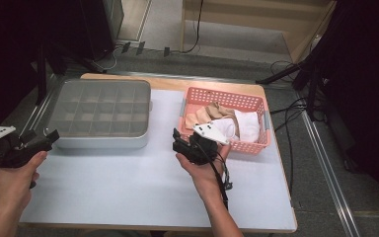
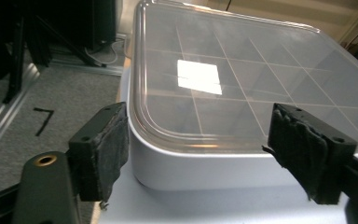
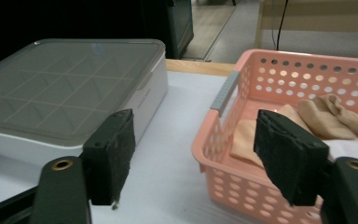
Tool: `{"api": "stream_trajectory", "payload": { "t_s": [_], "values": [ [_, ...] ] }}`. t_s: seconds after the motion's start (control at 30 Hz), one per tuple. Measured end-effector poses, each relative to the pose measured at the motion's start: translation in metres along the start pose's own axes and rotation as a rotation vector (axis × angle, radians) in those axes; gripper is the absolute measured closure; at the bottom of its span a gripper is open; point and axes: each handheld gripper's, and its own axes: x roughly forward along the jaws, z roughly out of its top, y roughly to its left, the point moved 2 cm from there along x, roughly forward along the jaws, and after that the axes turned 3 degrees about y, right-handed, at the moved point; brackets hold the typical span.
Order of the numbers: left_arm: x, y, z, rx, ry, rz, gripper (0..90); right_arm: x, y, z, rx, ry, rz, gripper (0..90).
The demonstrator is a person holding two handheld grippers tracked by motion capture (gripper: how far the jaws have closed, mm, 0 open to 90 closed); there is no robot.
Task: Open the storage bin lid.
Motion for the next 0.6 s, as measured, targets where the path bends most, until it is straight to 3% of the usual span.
{"api": "stream_trajectory", "payload": {
  "t_s": [0.27, 0.6],
  "values": [
    [0.005, 0.005, 0.01, 0.011, 0.011, 0.036, 29.4, 0.018, 0.017, 0.007, 0.014, -0.006, 0.039, 38.0],
    [0.015, 0.011, 0.018, -0.002, 0.014, 0.025, 36.2, 0.041, 0.033, 0.012, 0.023, 0.023, 0.106, 48.3]
  ]
}}
